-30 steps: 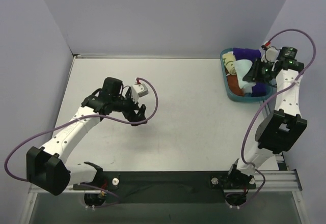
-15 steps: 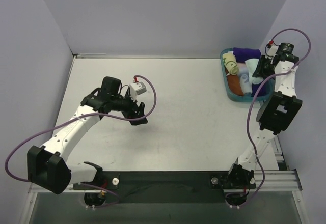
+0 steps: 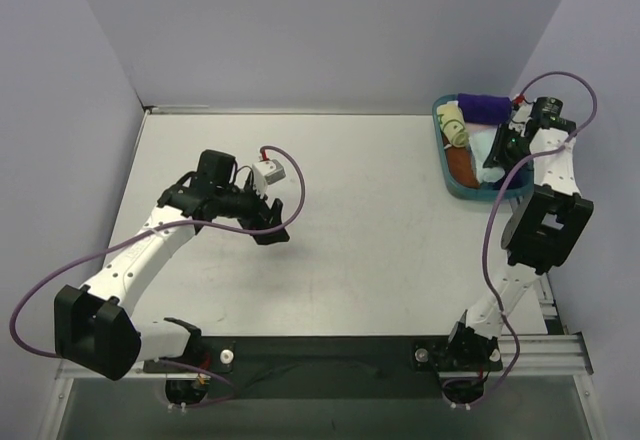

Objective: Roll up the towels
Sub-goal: Place the rolled towel into the container

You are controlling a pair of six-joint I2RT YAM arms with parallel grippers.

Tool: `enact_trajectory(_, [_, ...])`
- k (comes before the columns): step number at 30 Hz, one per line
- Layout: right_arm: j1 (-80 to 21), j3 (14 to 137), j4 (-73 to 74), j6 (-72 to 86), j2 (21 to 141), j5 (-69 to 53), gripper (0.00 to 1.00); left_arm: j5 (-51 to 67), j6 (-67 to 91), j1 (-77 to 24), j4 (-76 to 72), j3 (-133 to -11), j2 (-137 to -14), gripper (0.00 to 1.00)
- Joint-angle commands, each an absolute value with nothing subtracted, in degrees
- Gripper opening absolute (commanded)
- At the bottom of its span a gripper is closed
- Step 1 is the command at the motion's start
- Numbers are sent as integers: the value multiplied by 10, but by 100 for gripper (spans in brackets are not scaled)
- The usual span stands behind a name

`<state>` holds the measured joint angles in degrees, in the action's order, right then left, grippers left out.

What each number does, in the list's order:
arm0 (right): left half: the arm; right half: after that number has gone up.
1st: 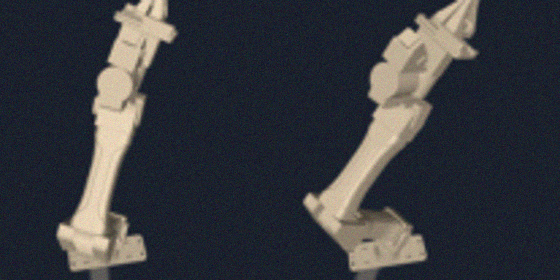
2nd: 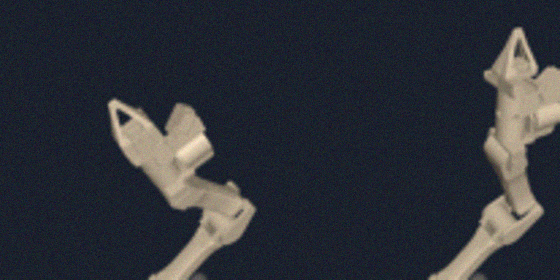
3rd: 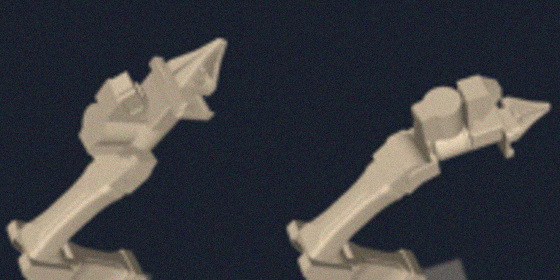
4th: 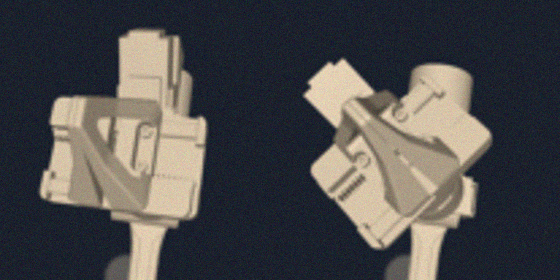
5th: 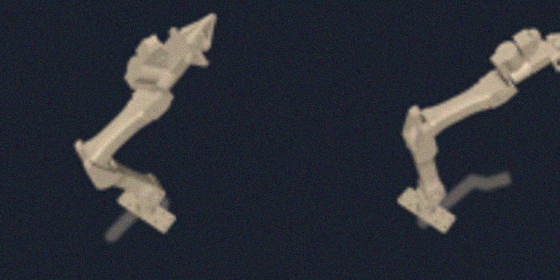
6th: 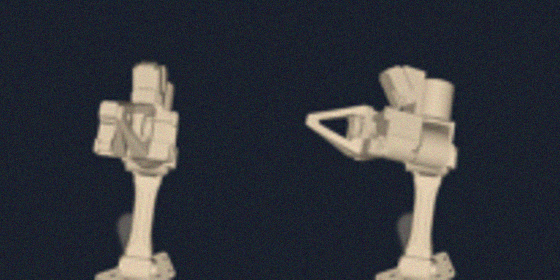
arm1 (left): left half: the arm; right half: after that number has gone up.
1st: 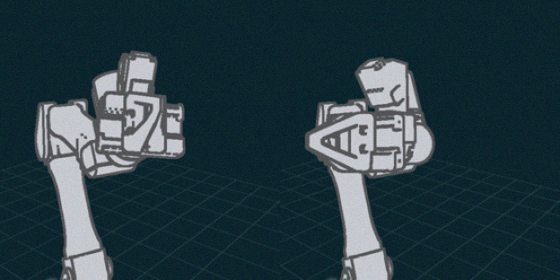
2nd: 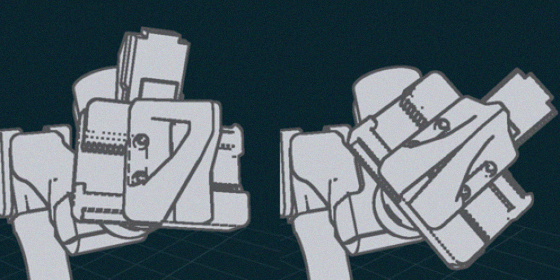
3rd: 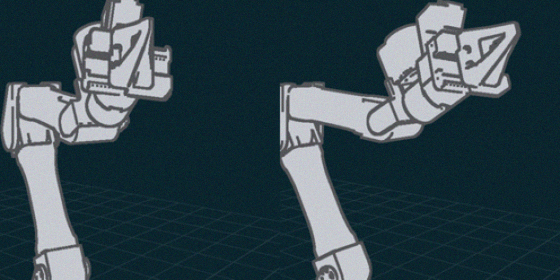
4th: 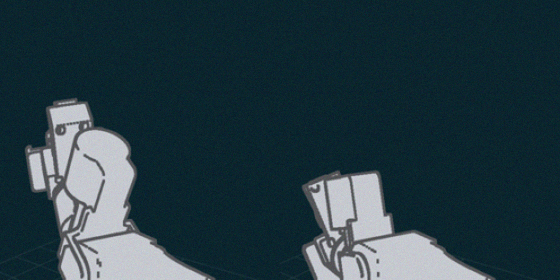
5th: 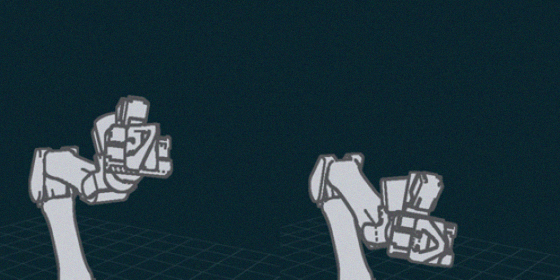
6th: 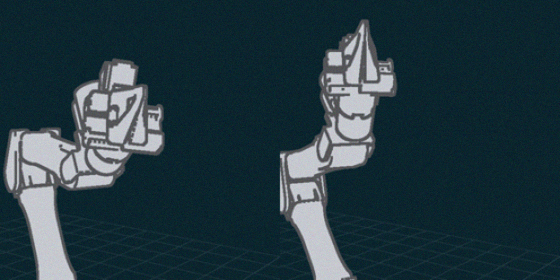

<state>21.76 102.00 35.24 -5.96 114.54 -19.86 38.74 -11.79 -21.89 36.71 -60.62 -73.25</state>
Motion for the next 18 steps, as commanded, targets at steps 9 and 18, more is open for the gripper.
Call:
enact_trajectory(9, [162, 1032, 381, -18, 1126, -190, 0, 419, -105, -214, 367, -605, -724, 97])
enact_trajectory(18, [134, 1002, 379, -10, 1143, -168, 0, 423, -109, -211, 367, -599, -726, 97])
